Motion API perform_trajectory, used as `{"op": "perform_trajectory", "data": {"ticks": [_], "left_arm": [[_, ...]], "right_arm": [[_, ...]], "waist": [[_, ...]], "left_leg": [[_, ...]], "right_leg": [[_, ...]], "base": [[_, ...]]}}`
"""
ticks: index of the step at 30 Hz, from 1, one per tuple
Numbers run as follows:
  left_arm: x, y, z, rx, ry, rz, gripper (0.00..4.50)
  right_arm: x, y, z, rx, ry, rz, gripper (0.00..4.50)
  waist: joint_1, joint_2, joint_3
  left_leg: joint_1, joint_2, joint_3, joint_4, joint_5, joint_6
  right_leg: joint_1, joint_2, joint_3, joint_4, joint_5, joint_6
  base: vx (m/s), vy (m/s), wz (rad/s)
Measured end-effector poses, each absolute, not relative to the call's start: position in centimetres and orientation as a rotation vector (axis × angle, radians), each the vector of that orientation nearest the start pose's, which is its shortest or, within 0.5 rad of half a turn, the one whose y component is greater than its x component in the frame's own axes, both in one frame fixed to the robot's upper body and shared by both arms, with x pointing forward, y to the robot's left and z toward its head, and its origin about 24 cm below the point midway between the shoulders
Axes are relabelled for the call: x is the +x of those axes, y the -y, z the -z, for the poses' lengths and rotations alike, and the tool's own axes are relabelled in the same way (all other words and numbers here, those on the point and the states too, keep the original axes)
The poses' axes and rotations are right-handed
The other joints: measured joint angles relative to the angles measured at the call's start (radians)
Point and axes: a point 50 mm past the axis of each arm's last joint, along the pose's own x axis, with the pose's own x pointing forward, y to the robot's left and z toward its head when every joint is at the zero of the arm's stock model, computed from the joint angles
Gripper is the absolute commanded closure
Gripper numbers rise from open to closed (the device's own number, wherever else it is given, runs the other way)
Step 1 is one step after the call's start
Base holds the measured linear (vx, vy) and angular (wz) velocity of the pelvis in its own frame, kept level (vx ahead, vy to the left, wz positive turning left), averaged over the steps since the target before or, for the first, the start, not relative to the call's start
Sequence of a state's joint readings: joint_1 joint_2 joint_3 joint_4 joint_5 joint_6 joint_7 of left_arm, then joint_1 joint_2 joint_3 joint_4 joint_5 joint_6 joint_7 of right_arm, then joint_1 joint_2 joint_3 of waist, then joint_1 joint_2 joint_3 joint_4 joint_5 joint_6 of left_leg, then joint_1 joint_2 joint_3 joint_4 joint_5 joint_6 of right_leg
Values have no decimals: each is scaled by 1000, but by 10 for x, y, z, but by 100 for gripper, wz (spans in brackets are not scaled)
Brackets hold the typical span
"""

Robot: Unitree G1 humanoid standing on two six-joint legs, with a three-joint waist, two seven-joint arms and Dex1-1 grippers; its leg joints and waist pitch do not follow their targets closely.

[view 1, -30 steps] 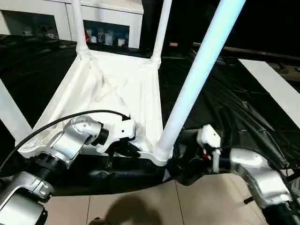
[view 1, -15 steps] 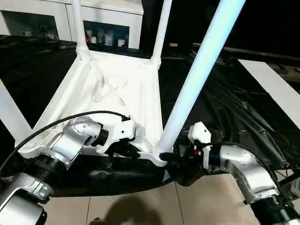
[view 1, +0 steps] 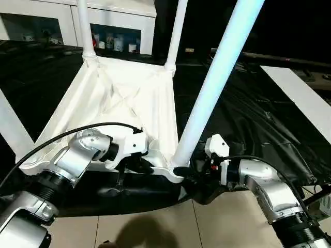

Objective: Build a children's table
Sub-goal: Rotate leg to tighten

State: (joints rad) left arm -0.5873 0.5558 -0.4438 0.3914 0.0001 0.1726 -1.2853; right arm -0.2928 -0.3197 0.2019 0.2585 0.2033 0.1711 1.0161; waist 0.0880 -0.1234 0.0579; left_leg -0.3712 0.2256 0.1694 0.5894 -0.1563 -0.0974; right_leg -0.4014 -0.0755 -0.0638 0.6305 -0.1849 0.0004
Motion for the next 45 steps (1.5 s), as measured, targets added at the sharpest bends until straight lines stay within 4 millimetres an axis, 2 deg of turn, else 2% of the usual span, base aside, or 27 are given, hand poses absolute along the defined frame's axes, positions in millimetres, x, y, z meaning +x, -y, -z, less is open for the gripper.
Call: {"op": "perform_trajectory", "data": {"ticks": [8,13,16,17,20,23,26,29,32,34,35,36,37,38,39,40,41,42,43,45], "left_arm": [[320,-124,-59,515,-506,1213,450],[336,-86,-50,422,-495,1052,450],[342,-73,-47,394,-502,975,450],[343,-72,-46,391,-503,959,450],[344,-72,-45,397,-505,947,450],[345,-74,-45,402,-517,939,450],[349,-79,-46,426,-523,918,450],[351,-86,-48,458,-534,916,450],[346,-89,-50,483,-557,984,450],[344,-93,-50,496,-576,1024,450],[342,-99,-52,522,-584,1045,450],[339,-105,-54,539,-598,1088,450],[337,-106,-56,562,-601,1135,450],[333,-109,-58,567,-596,1180,450],[330,-111,-62,573,-584,1219,450],[326,-113,-63,571,-587,1251,450],[324,-114,-64,575,-591,1277,450],[322,-115,-68,596,-593,1308,450],[319,-117,-70,595,-593,1334,450],[315,-123,-73,600,-602,1365,450]], "right_arm": [[298,122,-26,47,-248,-822,203],[318,123,-23,65,-267,-557,203],[328,118,-24,55,-272,-458,203],[329,114,-25,51,-266,-449,203],[330,113,-27,49,-252,-450,203],[327,117,-26,76,-249,-488,175],[318,115,-23,91,-250,-597,141],[306,105,-24,51,-252,-776,130],[302,123,-34,-1,-233,-860,130],[302,134,-40,-32,-229,-880,130],[300,138,-43,-47,-227,-903,130],[297,144,-43,-61,-233,-928,130],[291,153,-40,-77,-253,-936,130],[289,159,-39,-89,-270,-944,130],[289,165,-41,-107,-278,-946,130],[290,165,-43,-110,-272,-955,130],[289,165,-45,-116,-263,-966,130],[287,163,-46,-119,-262,-989,130],[286,164,-47,-131,-262,-1006,130],[284,166,-49,-144,-263,-1024,130]], "waist": [[-20,2,-1],[-33,8,-2],[-40,14,-4],[-43,15,-4],[-48,18,-5],[-55,19,-3],[-60,21,-2],[-64,26,1],[-55,29,3],[-57,32,6],[-57,39,11],[-45,48,19],[-21,32,18],[2,-14,9],[33,-11,14],[57,1,6],[65,18,-3],[63,16,-7],[58,14,-7],[53,14,-8]], "left_leg": [[5,-2,-3,0,0,0],[4,-3,-4,0,0,0],[4,-4,-5,-1,-1,1],[4,-7,-5,-1,-1,2],[4,-6,-12,-3,-2,3],[6,-6,-16,-3,-4,7],[7,-6,-23,-3,-4,7],[7,-2,-32,-5,-5,7],[12,-2,-31,-10,-5,7],[24,0,-30,-18,-5,7],[23,4,-31,-22,-5,7],[23,7,-21,-28,-5,6],[24,11,12,-30,-5,6],[34,7,43,-29,-5,6],[30,5,38,3,-34,5],[32,-1,22,28,-50,21],[40,-16,-2,17,-45,9],[39,-16,0,-3,-36,-9],[35,-16,6,-7,-27,-1],[29,-14,7,-7,-29,1]], "right_leg": [[0,-3,-3,-7,0,0],[2,-5,-7,-24,0,0],[4,-8,-13,-37,0,0],[4,-15,-22,-41,0,0],[10,-19,-37,-58,0,0],[18,-19,-44,-72,0,0],[21,-21,-58,-82,0,0],[20,-21,-76,-95,0,0],[25,-29,-90,-101,0,0],[38,-36,-106,-110,0,0],[47,-37,-115,-110,0,0],[47,-34,-111,-62,-28,-13],[44,-35,-85,11,-54,-36],[44,-38,-39,48,-75,-7],[26,-33,-27,59,-83,0],[22,-31,-27,57,-84,-2],[17,-24,-36,50,-83,-2],[10,-14,-26,40,-69,-11],[5,-12,-17,40,-60,-16],[3,-1,-2,38,-61,-18]], "base": [[0,0,0],[0,0,0],[0,0,0],[0,0,0],[0,0,0],[0,0,0],[0,0,0],[-19,9,-13],[-10,3,-6],[0,0,0],[0,0,0],[0,0,0],[0,0,0],[112,-159,23],[112,-159,23],[179,-160,-9],[124,-69,-4],[124,-69,-4],[63,-67,29],[0,0,0]]}}
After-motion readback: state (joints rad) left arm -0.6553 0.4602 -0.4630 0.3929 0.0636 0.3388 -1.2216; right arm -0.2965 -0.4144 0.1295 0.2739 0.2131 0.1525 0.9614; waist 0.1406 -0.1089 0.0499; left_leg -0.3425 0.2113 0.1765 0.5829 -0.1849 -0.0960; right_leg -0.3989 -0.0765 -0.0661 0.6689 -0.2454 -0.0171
